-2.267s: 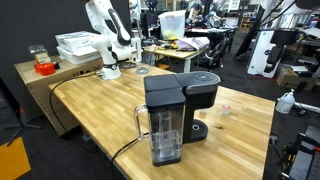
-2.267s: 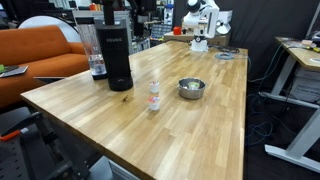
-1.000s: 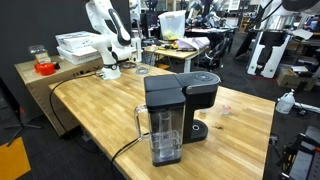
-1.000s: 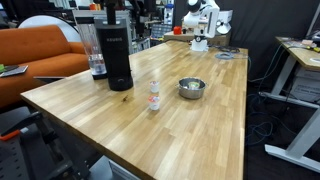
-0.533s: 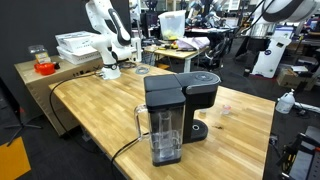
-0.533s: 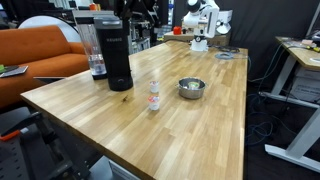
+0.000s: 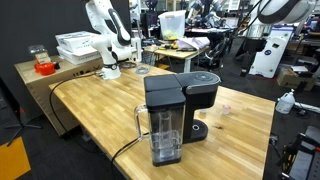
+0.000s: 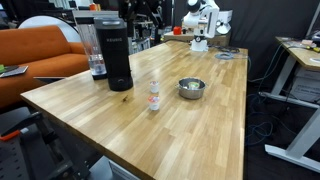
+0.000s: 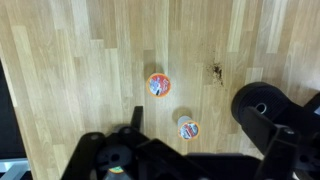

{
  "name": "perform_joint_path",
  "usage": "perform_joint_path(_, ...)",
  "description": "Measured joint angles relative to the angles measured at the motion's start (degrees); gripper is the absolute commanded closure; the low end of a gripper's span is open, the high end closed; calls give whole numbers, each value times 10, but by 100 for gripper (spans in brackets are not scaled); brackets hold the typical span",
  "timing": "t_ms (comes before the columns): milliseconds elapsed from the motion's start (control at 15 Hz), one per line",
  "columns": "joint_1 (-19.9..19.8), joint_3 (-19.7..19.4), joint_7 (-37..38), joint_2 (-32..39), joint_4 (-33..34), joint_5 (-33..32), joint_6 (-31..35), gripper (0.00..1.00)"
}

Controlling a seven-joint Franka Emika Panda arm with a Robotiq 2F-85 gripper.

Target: Take the coffee pot out of the pot and put it on the table then open and close the coffee machine chamber

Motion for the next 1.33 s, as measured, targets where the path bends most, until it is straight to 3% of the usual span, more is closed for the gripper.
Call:
perform_joint_path(133,-2,3,1,0,0,-2,0,0)
perform_joint_path(400,-9,7,54,1,-3,-97,24,0)
perform_joint_path(933,-9,42,58,72,39,-59,24,0)
perform_joint_path(1333,-14,48,63,122,75,-58,24,0)
